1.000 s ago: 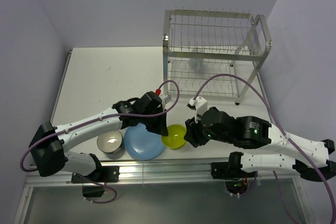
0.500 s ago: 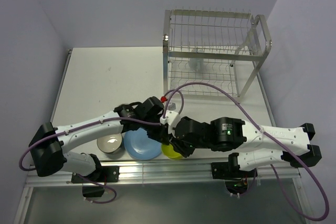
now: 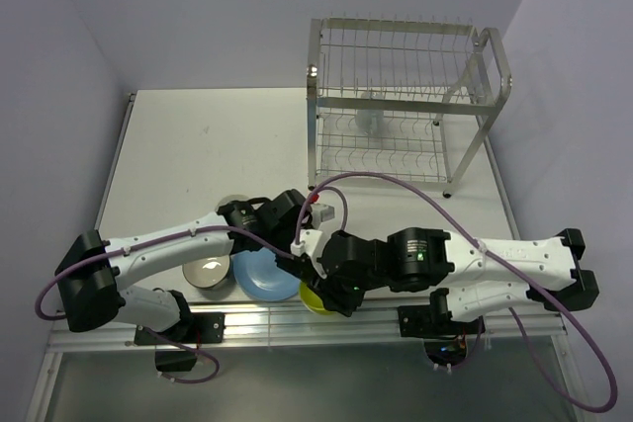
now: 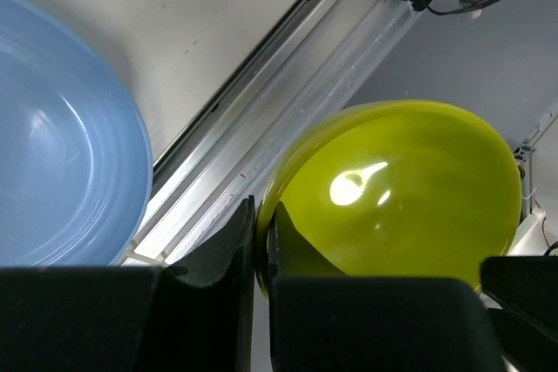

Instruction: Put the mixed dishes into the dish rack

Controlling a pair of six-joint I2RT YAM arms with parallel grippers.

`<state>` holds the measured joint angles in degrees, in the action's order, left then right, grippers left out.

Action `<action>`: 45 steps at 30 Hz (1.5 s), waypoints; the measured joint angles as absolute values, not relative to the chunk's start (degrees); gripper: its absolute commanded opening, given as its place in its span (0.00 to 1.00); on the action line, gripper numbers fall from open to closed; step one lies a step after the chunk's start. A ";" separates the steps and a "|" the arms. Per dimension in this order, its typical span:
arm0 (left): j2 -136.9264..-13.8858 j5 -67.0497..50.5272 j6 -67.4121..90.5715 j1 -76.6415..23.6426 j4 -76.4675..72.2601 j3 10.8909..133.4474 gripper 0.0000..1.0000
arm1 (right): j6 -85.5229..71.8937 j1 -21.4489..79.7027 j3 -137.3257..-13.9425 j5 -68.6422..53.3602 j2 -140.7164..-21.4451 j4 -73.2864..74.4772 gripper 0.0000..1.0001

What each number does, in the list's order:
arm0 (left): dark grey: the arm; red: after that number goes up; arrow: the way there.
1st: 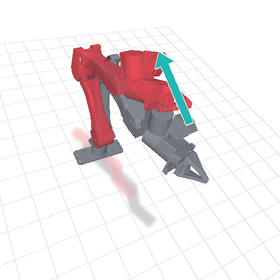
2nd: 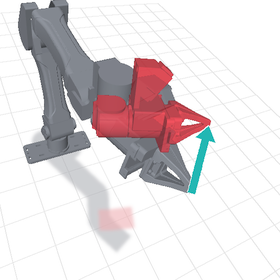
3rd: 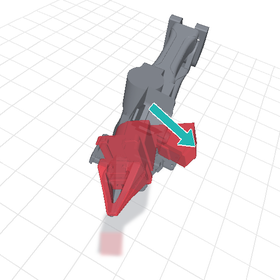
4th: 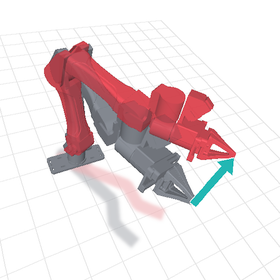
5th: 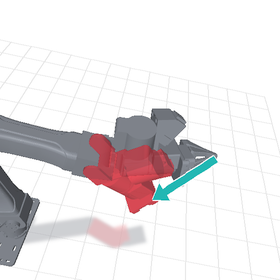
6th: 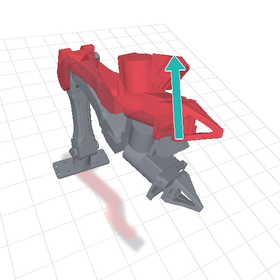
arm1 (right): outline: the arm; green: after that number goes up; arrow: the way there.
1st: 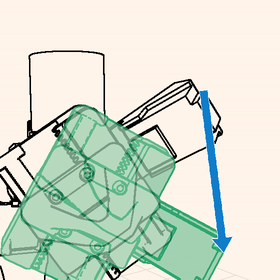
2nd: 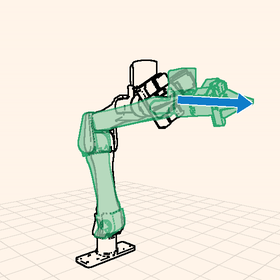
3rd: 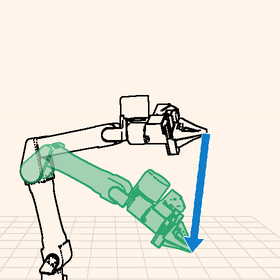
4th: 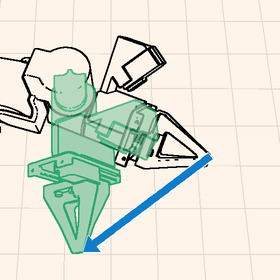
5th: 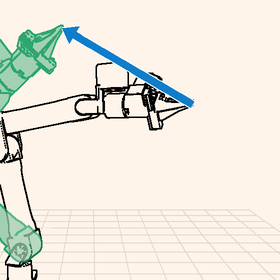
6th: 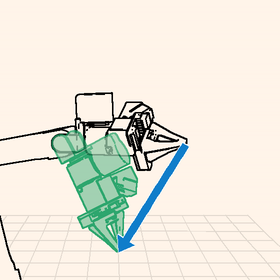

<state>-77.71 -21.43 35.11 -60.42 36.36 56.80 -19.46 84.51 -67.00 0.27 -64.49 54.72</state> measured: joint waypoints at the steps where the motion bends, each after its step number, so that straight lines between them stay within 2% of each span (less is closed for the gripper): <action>1: -77.71 -21.61 35.05 -60.55 36.34 56.77 0.00 | -19.49 84.73 -66.78 -0.30 -64.75 54.54 0.47; 12: -77.71 -22.74 35.03 -62.15 36.29 56.25 0.00 | -19.18 86.02 -66.43 -3.40 -69.12 53.06 0.47; 21: -77.19 -23.73 34.87 -62.65 37.12 56.21 0.00 | -18.57 87.66 -66.94 -5.30 -74.15 49.19 0.42; 25: -76.49 -24.16 34.68 -62.72 37.67 56.05 0.00 | -18.55 88.25 -67.31 -5.43 -74.94 48.38 0.36; 28: -75.85 -24.14 34.68 -62.72 37.82 55.66 0.00 | -18.61 88.47 -67.29 -5.80 -74.98 47.88 0.19; 31: -75.53 -23.88 34.63 -62.72 38.39 55.59 0.00 | -18.76 88.75 -67.29 -6.17 -75.13 47.37 0.09; 32: -75.53 -23.73 34.74 -62.72 38.74 55.57 0.00 | -18.83 88.79 -67.26 -6.17 -75.18 47.40 0.01; 37: -75.48 -23.03 35.18 -62.61 40.01 55.48 0.00 | -19.03 89.08 -67.05 -5.56 -75.77 46.96 0.00; 39: -75.26 -22.92 35.18 -62.61 40.18 55.42 0.06 | -19.27 89.23 -66.96 -5.39 -75.79 46.61 0.00; 40: -74.98 -22.81 35.24 -62.61 40.16 55.18 0.17 | -19.42 89.36 -66.85 -5.21 -75.77 46.35 0.00; 41: -74.67 -22.68 35.24 -62.61 40.21 54.89 0.23 | -19.59 89.54 -66.63 -5.02 -75.77 45.80 0.00; 42: -74.30 -22.74 35.24 -62.61 40.18 54.43 0.38 | -19.68 89.69 -66.30 -4.86 -75.77 45.23 0.00; 45: -73.25 -23.68 35.48 -62.70 39.68 53.71 0.53 | -20.08 89.91 -64.82 -4.97 -75.64 43.07 0.00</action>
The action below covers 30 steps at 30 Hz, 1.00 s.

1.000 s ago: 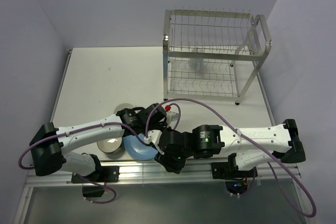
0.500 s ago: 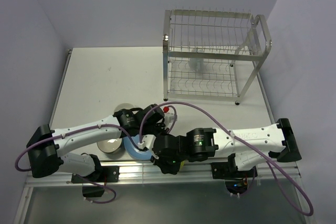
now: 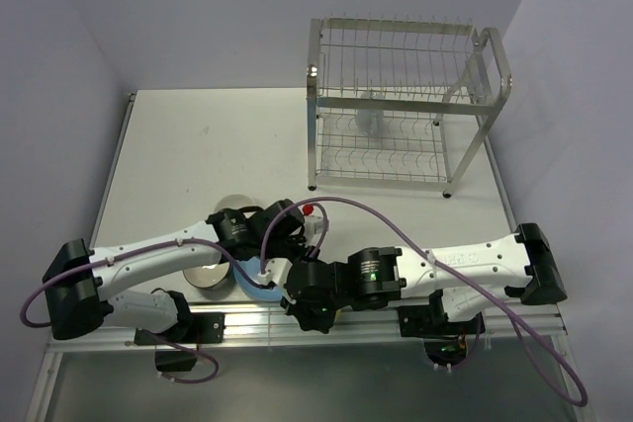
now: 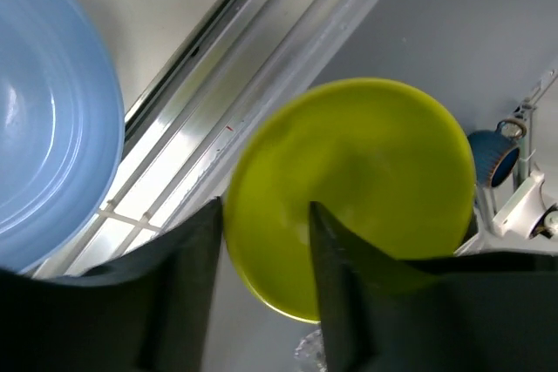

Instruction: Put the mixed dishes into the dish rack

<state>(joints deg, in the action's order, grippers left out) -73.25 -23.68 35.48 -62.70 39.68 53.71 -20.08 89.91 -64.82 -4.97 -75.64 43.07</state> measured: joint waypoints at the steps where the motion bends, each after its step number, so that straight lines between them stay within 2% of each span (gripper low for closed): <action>1: -72.86 -23.94 35.64 -62.78 39.51 53.69 0.59 | -20.18 89.91 -64.23 -4.99 -75.57 42.30 0.00; 3: -72.18 -24.16 35.70 -62.83 38.98 53.69 0.67 | -20.38 89.91 -63.53 -4.97 -75.37 41.50 0.00; 8: -70.94 -23.44 35.94 -62.46 38.44 53.67 0.75 | -21.04 90.15 -62.92 -4.97 -74.19 40.84 0.00; 15: -67.37 -18.81 37.32 -56.64 39.09 52.45 0.76 | -23.24 90.11 -59.94 -3.46 -72.01 35.99 0.00; 22: -57.63 -6.09 41.25 -47.99 42.15 52.80 0.76 | -25.89 90.91 -53.47 -3.16 -69.73 37.47 0.00; 30: -53.41 2.98 44.10 -46.52 44.56 58.13 0.76 | -28.77 90.72 -51.99 -2.15 -65.87 35.64 0.00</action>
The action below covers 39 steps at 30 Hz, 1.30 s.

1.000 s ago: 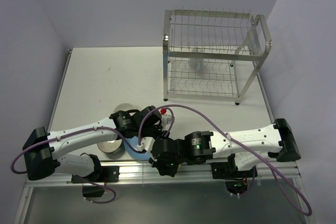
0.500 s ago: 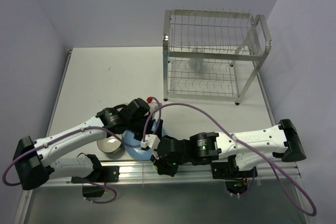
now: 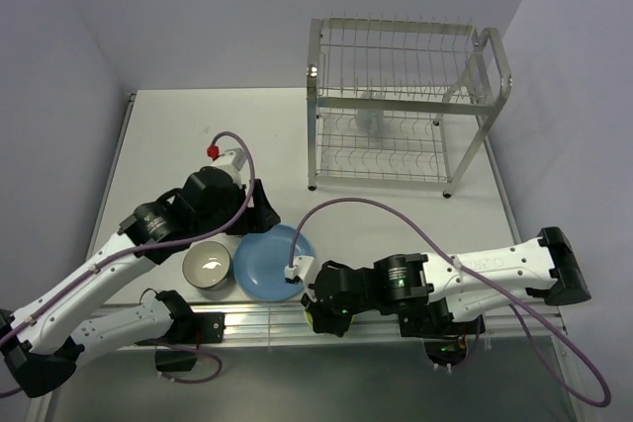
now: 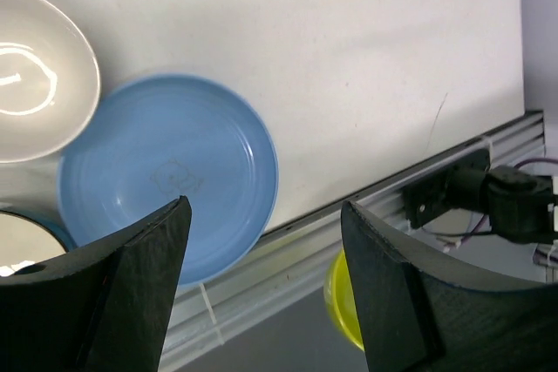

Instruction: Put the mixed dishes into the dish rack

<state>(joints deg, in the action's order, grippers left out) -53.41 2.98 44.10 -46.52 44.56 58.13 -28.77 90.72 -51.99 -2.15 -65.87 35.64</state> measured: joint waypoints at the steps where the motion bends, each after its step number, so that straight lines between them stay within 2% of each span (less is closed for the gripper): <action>1: -52.60 3.84 44.36 -46.50 44.60 58.35 0.76 | -29.19 90.43 -51.70 -1.89 -64.82 34.98 0.00; 7: -47.37 5.93 46.41 -46.48 45.32 58.00 0.75 | -32.14 83.44 -47.29 0.43 -54.33 27.53 0.00; 12: -42.15 5.89 48.42 -46.46 45.32 54.65 0.75 | -34.76 71.77 -43.51 -1.89 -45.69 18.85 0.00; 19: -38.06 5.93 49.84 -46.46 45.63 52.99 0.75 | -39.92 57.87 -38.22 -7.62 -40.91 7.70 0.00; 29: -37.10 5.65 50.09 -46.48 45.71 51.05 0.75 | -57.45 32.53 -25.26 -25.36 -46.04 -17.04 0.00; 39: -34.04 5.89 50.28 -46.48 45.84 50.72 0.75 | -69.63 23.94 -24.01 -34.15 -56.66 -37.41 0.00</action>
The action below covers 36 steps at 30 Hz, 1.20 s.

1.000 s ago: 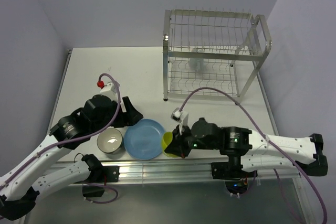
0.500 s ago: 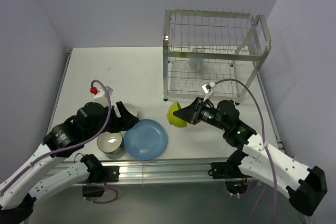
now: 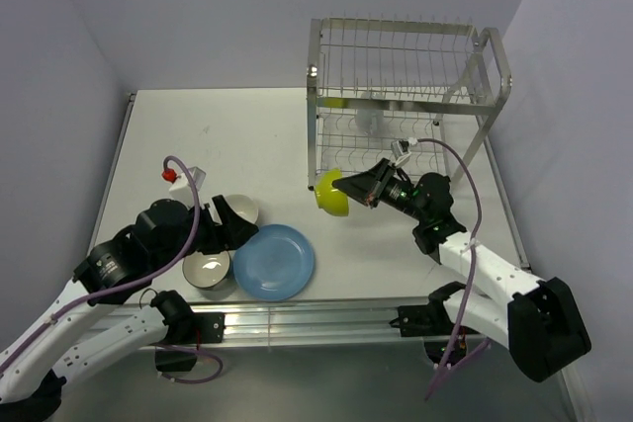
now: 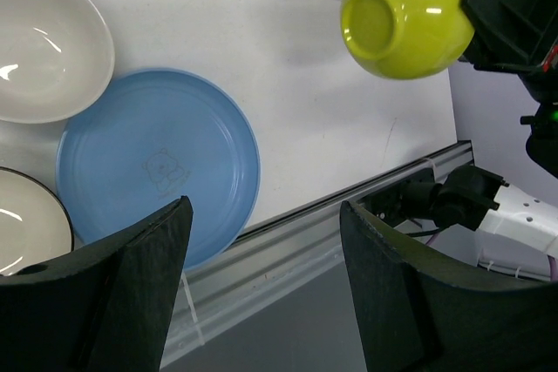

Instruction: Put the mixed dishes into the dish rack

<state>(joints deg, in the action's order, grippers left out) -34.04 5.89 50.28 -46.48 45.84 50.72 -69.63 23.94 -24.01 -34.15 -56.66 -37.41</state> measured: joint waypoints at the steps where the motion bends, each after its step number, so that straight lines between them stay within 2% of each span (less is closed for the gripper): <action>1: -33.95 5.91 50.28 -46.48 45.84 50.57 0.75 | -70.30 23.38 -24.01 -34.41 -57.71 -38.70 0.00; 11: -33.93 7.51 50.26 -46.46 48.10 49.93 0.74 | -76.25 18.41 -24.69 -36.62 -69.95 -51.53 0.00; 24: -34.30 9.19 51.68 -46.48 50.54 49.95 0.75 | -84.23 16.60 -32.23 -35.14 -87.33 -66.96 0.00; 36: -33.19 10.44 52.10 -46.48 51.96 49.95 0.74 | -83.29 16.47 -35.79 -32.14 -90.17 -67.88 0.00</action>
<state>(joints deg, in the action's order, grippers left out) -33.19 10.44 52.10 -46.48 51.96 49.95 -83.29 16.47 -35.79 -32.14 -90.17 -67.88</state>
